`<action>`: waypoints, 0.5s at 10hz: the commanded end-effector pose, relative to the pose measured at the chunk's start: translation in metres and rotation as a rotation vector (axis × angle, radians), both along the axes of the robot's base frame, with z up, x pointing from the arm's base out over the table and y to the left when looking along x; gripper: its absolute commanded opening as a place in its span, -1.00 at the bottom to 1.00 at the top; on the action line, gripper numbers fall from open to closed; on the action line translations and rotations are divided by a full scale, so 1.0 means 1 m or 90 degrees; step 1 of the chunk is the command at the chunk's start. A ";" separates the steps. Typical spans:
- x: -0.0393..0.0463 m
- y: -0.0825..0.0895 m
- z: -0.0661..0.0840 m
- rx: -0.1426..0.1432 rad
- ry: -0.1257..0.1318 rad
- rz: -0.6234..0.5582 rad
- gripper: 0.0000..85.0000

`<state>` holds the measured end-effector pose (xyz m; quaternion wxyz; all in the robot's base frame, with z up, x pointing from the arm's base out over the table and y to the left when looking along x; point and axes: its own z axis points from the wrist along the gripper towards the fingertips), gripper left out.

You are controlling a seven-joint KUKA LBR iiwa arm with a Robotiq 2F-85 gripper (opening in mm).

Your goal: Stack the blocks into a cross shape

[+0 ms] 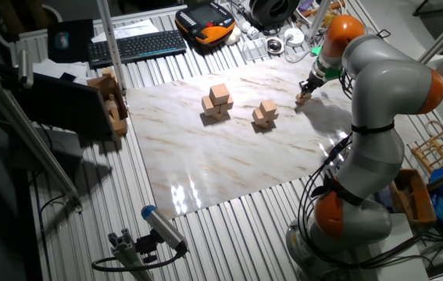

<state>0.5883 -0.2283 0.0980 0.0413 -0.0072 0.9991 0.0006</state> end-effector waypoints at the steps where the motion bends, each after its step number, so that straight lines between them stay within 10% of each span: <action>1: 0.0000 0.000 0.000 0.000 0.000 0.000 -0.60; 5: -0.0002 -0.001 0.000 0.000 0.000 -0.003 -0.60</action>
